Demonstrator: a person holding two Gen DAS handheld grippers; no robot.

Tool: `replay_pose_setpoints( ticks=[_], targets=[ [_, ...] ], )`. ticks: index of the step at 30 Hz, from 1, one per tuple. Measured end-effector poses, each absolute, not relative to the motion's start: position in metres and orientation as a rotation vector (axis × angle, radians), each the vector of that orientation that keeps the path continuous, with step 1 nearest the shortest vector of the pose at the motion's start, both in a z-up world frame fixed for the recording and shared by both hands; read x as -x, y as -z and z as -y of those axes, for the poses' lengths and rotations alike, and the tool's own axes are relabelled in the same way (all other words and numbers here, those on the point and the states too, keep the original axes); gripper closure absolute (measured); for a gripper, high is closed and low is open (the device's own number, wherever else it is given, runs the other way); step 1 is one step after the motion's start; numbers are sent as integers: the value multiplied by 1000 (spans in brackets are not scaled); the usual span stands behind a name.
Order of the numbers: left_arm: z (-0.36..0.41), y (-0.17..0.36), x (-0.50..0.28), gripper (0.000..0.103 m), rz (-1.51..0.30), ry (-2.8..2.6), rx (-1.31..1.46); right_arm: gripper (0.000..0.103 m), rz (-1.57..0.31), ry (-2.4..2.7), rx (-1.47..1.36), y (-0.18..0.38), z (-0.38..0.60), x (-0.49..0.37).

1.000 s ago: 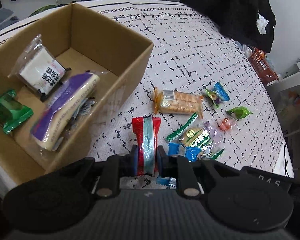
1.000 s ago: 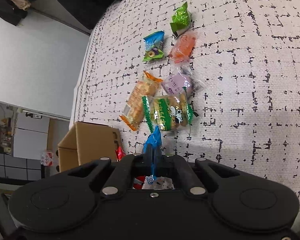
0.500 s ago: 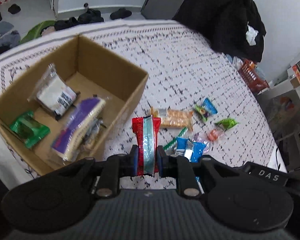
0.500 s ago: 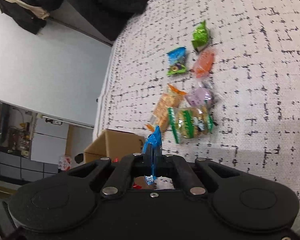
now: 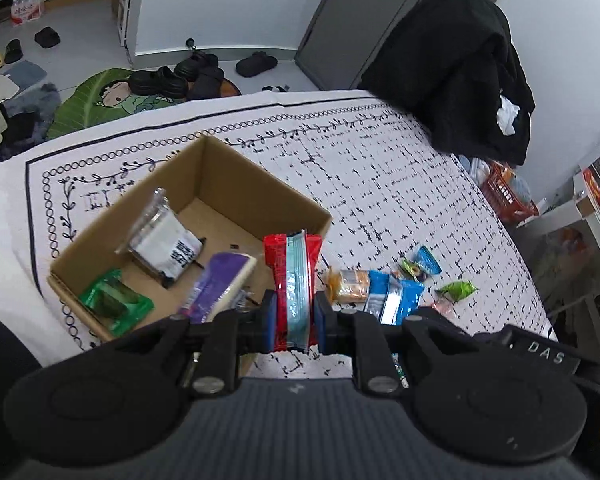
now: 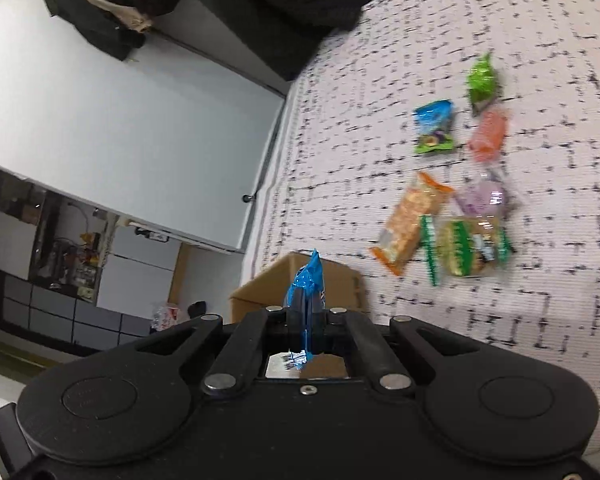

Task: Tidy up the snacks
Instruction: 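Carry the red packet with the left gripper while the right carries the blue packet to the box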

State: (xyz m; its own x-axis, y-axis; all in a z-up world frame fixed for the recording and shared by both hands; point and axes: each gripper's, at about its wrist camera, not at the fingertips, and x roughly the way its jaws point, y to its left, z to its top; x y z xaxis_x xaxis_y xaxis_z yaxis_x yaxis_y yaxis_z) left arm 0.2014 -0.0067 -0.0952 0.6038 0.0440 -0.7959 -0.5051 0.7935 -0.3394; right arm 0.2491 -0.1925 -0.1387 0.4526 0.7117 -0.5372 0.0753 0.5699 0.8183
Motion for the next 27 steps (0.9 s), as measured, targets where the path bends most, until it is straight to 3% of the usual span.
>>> replay_pose_setpoints(
  ticks=[16, 27],
  targets=[
    [-46, 88, -178, 85, -830, -396, 641, 103, -995, -606, -850, 120, 140, -240],
    [-70, 115, -178, 85, -870, -376, 714, 103, -974, -648, -772, 121, 111, -234]
  ],
)
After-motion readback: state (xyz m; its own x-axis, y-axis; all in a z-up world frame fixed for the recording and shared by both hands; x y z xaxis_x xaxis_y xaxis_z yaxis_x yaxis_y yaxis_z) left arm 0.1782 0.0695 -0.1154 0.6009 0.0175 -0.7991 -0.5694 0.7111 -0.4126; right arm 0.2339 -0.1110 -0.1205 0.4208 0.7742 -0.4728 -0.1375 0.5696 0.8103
